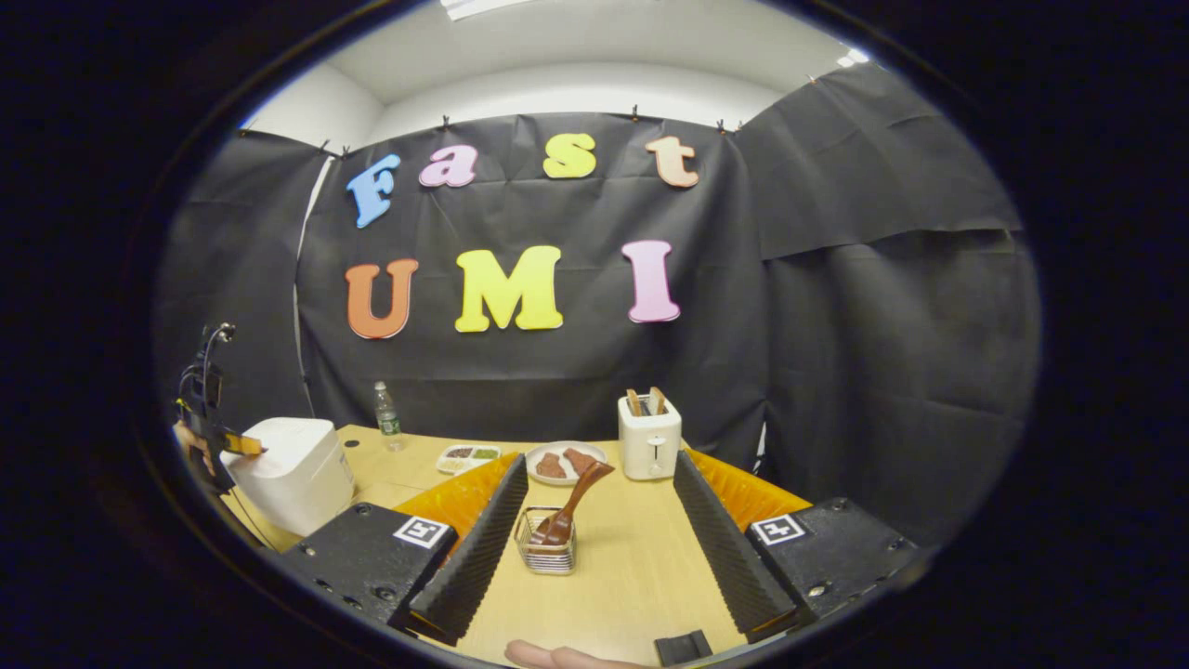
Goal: Close the left gripper, press the button to open the rice cooker; take a wooden spoon from the chopstick holder with the right hand, scoop a spoonful of rice and pour it into the rice cooker, then put the wooden spoon back into the chopstick holder.
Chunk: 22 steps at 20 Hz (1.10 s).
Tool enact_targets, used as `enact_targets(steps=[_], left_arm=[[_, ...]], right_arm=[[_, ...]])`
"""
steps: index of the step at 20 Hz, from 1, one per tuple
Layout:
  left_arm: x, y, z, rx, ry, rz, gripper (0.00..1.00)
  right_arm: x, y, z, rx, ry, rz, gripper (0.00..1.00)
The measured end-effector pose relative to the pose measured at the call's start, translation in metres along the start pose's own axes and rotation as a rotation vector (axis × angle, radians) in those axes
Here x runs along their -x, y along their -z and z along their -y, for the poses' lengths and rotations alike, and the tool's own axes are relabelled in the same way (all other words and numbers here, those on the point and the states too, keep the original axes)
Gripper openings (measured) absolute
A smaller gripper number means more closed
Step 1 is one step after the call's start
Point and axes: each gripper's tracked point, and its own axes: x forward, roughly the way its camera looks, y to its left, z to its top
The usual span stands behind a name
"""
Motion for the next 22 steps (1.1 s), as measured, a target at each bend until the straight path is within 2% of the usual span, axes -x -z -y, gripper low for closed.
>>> enact_targets(steps=[3,8,11,15,17,18,21,22], left_arm=[[0.006,-0.017,-0.003,-0.024,-0.015,0.097,0.0],[0.041,-0.063,-0.017,-0.113,-0.149,0.263,0.0],[0.064,-0.068,-0.014,-0.106,-0.162,0.294,0.0],[0.091,-0.07,-0.011,-0.077,-0.126,0.367,0.03],[0.106,-0.066,-0.018,-0.065,-0.138,0.379,0.16],[0.111,-0.064,-0.019,-0.058,-0.138,0.38,0.29],[0.135,-0.066,-0.023,-0.056,-0.143,0.419,0.89],[0.14,-0.063,-0.024,-0.055,-0.151,0.433,0.96]], right_arm=[[0.0,0.004,0.004,0.007,0.008,0.004,1.0],[-0.007,0.022,-0.002,-0.005,-0.005,-0.036,1.0],[-0.01,0.032,-0.004,-0.012,-0.014,-0.055,1.0],[-0.016,0.041,-0.005,-0.003,-0.017,-0.069,0.99],[-0.018,0.046,-0.006,-0.003,-0.017,-0.075,1.0],[-0.02,0.048,-0.008,-0.005,-0.021,-0.078,1.0],[-0.028,0.053,-0.013,-0.005,-0.029,-0.079,1.0],[-0.031,0.055,-0.015,-0.007,-0.033,-0.079,1.0]])
